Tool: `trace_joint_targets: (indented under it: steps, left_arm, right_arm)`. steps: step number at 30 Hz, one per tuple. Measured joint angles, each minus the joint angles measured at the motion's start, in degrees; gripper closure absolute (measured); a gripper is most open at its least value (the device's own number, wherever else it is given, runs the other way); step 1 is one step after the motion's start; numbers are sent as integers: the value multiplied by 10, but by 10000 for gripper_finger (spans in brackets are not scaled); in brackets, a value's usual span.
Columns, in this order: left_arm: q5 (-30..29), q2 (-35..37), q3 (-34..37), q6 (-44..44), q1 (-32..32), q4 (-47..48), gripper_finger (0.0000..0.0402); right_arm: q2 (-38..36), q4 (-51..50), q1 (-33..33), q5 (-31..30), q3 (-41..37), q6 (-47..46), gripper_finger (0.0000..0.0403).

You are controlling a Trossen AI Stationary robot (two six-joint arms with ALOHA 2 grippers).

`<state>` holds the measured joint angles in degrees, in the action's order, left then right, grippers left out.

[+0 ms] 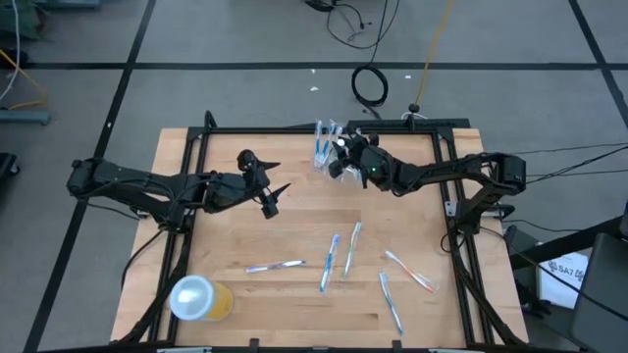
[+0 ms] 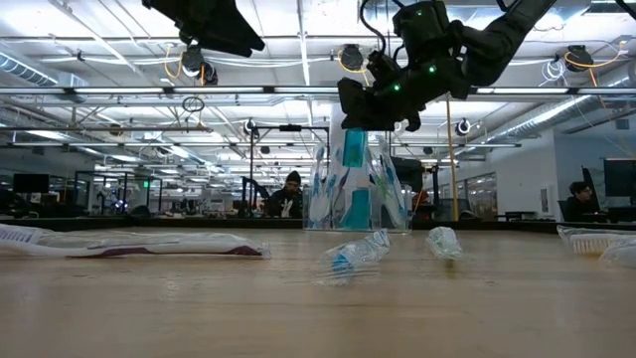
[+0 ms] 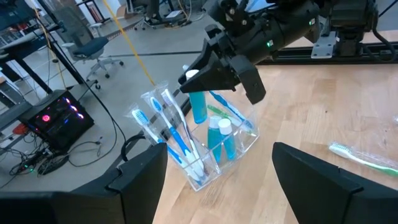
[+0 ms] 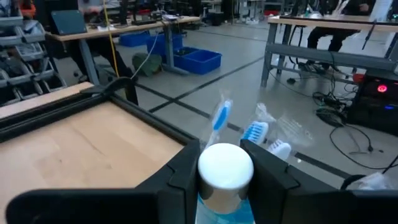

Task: Pick & Place toothbrushing station
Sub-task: Put the blue mouthwash into the transparent organizer

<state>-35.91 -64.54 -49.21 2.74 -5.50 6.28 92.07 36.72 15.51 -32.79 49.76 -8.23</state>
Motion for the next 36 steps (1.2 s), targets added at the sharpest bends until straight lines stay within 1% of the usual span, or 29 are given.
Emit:
trace_joint_targets:
  steps: [2,9,14,17,26,29,31,36]
  left_arm:
    - [0,0,0,0,0,0,110]
    - [0,0,0,0,0,-1,110]
    - [0,0,0,0,0,-1,110]
    - [0,0,0,0,0,-1,110]
    - [0,0,0,0,0,-1,108]
    - [0,0,0,0,0,0,108]
    - [0,0,0,0,0,0,111]
    - [0,0,0,0,0,0,114]
  right_arm:
    - [3,-4,0,0,0,1,311]
    - [55,22,3,-2,6,-7,311]
    - [70,16,4,-41,5,-26,311]
    - [70,8,4,-47,5,-44,312]
    - [70,-20,4,-43,5,-48,312]
    - [70,-29,5,-15,5,-48,310]
    - [70,-29,6,-2,5,-47,304]
    - [70,-37,8,-2,5,-31,273]
